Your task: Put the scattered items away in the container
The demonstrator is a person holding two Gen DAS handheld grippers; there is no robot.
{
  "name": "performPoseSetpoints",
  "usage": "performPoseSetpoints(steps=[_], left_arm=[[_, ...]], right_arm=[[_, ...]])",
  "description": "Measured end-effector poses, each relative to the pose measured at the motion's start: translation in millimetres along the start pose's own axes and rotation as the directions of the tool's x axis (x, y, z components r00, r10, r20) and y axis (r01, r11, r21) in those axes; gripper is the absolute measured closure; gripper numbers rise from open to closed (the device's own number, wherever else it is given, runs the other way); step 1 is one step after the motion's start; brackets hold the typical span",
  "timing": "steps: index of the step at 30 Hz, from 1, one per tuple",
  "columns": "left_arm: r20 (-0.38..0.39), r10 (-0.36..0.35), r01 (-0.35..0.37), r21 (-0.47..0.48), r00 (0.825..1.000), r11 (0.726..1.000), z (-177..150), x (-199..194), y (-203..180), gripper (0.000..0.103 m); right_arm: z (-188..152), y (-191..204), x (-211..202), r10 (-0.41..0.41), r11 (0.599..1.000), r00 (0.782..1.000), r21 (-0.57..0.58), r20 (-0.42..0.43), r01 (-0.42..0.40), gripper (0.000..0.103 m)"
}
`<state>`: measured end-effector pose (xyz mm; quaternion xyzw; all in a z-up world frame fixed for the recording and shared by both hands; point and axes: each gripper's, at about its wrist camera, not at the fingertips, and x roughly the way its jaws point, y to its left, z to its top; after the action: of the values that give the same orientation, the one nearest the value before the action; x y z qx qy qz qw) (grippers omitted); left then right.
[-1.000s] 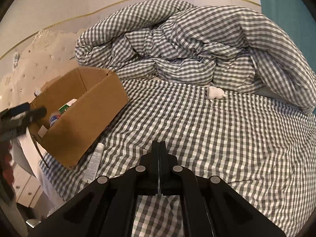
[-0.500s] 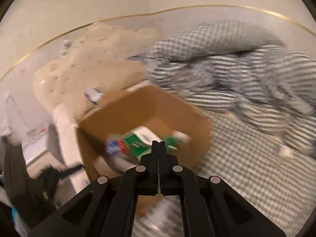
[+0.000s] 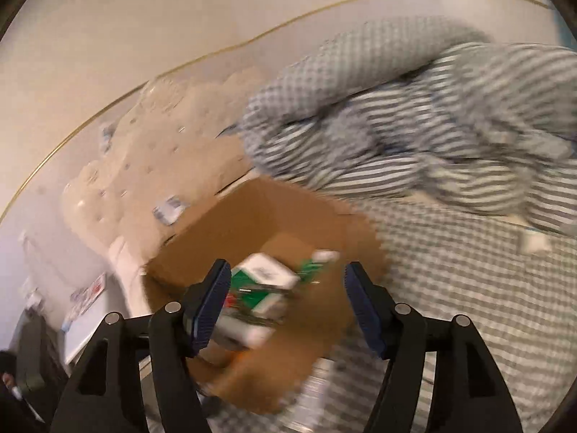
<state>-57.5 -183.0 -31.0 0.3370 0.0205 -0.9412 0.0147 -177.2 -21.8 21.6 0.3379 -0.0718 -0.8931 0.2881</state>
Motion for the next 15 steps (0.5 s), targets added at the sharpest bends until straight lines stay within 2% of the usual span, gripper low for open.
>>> performPoseSetpoints(steps=[4,6,7,9,10,11,14,15], left_arm=[[-0.024,-0.127,0.128,0.059,0.992,0.990,-10.2,17.3,-55.8,0.004],[-0.060,-0.162,0.166,0.060,0.985,0.984,-24.8,40.0,-81.3,0.004],[-0.076,-0.143,0.147,0.064,0.987,0.987,-32.1,51.2,-88.8,0.004],[-0.130,-0.033,0.043,0.073,0.991,0.996,-47.1,79.2,-97.5,0.004],[-0.156,0.003,0.008,0.070,0.988,0.998,-51.7,89.1,-97.1,0.004],[-0.191,0.032,-0.020,0.063,0.981,0.998,-56.4,100.1,-95.2,0.004],[-0.238,0.116,-0.113,0.024,0.964,0.993,-67.5,122.9,-84.4,0.004],[-0.255,0.168,-0.169,0.016,0.952,0.985,-71.3,132.3,-81.1,0.004]], right_arm=[[-28.2,-56.6,-49.6,-0.097,0.992,0.995,0.090,0.036,0.093,0.033],[-39.7,-78.6,-65.2,-0.134,0.985,0.990,0.113,0.038,0.129,0.033],[-43.6,-87.8,-71.8,-0.160,0.982,0.986,0.112,0.038,0.155,0.033],[-48.4,-105.9,-78.1,-0.220,0.972,0.975,0.087,0.026,0.217,0.033],[-49.1,-114.6,-79.3,-0.258,0.964,0.966,0.075,0.021,0.256,0.033],[-49.2,-126.3,-77.8,-0.305,0.951,0.952,0.060,0.016,0.304,0.033],[-47.6,-155.6,-72.3,-0.353,0.934,0.936,0.055,-0.009,0.352,0.033],[-46.4,-164.6,-69.0,-0.356,0.932,0.934,0.062,-0.015,0.357,0.033]])
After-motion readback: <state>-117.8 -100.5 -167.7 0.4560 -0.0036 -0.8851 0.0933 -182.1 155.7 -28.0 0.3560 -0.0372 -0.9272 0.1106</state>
